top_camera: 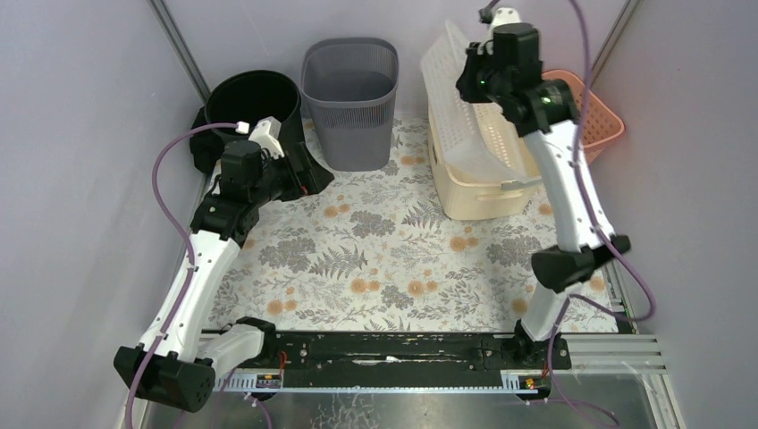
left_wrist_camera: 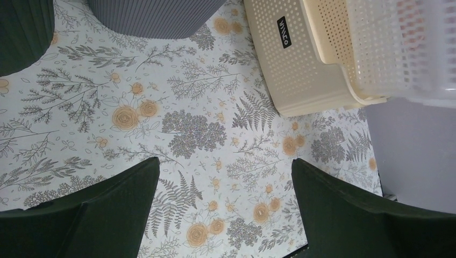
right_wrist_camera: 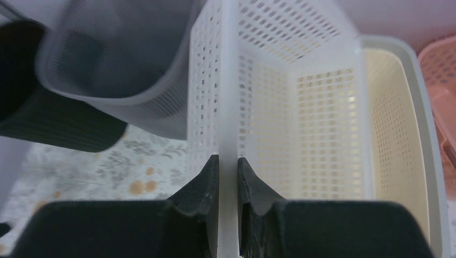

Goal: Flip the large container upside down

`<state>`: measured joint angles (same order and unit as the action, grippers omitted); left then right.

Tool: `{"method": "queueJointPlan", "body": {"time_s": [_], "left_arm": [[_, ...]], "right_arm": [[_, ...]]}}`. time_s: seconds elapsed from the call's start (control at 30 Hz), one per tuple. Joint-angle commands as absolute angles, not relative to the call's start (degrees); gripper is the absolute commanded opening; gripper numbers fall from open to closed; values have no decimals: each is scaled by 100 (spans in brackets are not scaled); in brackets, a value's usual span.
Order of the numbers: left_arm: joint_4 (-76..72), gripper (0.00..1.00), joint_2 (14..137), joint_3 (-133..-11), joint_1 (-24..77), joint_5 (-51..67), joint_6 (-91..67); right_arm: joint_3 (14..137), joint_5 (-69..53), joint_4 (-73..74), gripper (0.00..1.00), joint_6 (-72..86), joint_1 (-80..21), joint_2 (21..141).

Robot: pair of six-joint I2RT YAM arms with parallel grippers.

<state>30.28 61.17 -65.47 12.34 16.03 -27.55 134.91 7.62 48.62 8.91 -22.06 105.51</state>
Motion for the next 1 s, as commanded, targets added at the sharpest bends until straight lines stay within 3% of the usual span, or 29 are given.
{"method": "queueJointPlan", "body": {"time_s": [0.0,0.23,0.43,0.63,0.97], "left_arm": [[3006,100,5902,-6787,1257,1576,-2822],[3172,100,5609,-6979,1252,1514,-2918],[3434,100,5162,-7083,1257,1456,-3056],[3800,100,4405,-7083,1257,1502,-3267],[4138,100,3825,-6883,1256,1535,-3403]], "right_arm": [[13398,-123,3905,0,1279,-2212,9383],[12537,-1672,2892,0,2497,-2207,8611],[10251,-2496,1001,0,4197,-2216,7743],[8338,-2324,-102,0,4958,-2465,7054],[6682,-1255,-1528,0,5580,-3669,7248]]}}
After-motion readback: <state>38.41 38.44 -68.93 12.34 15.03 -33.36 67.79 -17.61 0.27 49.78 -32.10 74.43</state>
